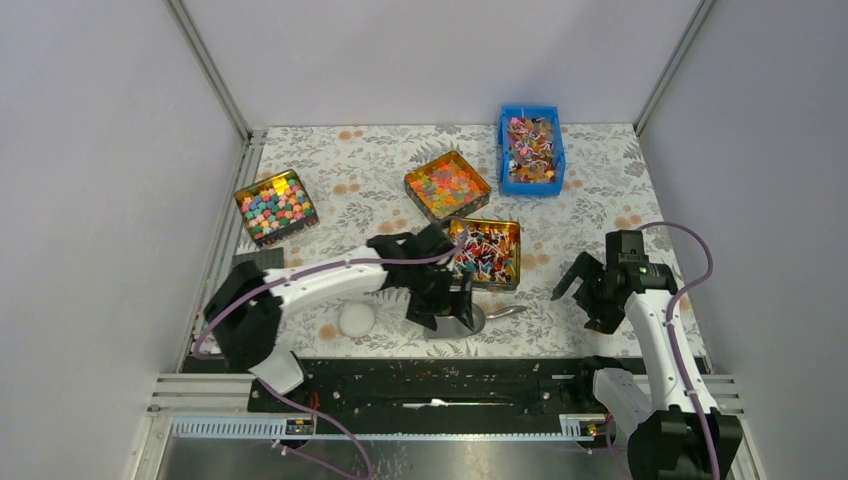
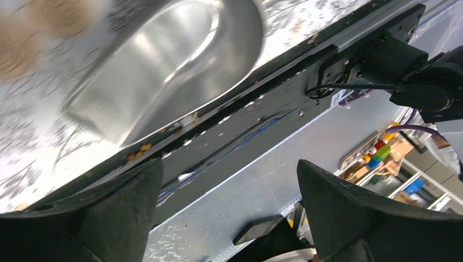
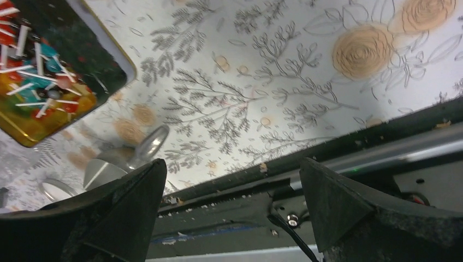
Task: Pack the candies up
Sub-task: Pick up the spatula from the center of the board.
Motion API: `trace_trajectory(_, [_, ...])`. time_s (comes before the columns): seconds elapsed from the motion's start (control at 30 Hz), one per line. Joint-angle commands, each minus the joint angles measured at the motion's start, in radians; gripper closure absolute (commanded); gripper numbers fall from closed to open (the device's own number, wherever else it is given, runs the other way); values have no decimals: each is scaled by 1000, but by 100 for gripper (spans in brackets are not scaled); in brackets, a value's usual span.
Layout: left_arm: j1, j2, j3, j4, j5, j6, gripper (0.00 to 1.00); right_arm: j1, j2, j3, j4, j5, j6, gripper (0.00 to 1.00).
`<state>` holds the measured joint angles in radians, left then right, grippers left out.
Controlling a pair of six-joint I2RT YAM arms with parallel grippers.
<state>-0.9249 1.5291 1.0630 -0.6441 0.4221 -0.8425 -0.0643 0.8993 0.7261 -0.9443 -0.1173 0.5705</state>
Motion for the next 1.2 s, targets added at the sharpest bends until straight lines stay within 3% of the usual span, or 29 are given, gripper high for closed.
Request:
trace_trajectory(0.0, [-87, 139, 244, -74, -97, 45, 8, 1, 20, 28, -88, 28, -4, 2])
trace_trajectory(0.23, [-158, 356, 441, -190, -200, 26, 20, 1, -43, 15, -89, 11, 16, 2])
trace_trajectory(0.4, [-170, 425, 454, -202, -234, -9, 40, 1, -63, 6, -89, -27, 31, 2])
trace_trajectory(0.8, [-172, 503, 481, -167, -262, 1, 46, 1, -79, 10, -87, -77, 25, 2])
trace_trajectory(1.0, [-173, 535, 508, -168, -260, 3, 55, 1, -86, 18, -87, -118, 20, 2])
trace_trajectory(1.07, [-174, 535, 513, -167, -279, 6, 63, 1, -92, 18, -85, -131, 22, 1])
trace_trajectory(1.17, [-175, 527, 522, -167, -301, 17, 83, 1, -92, 18, -85, -147, 17, 1])
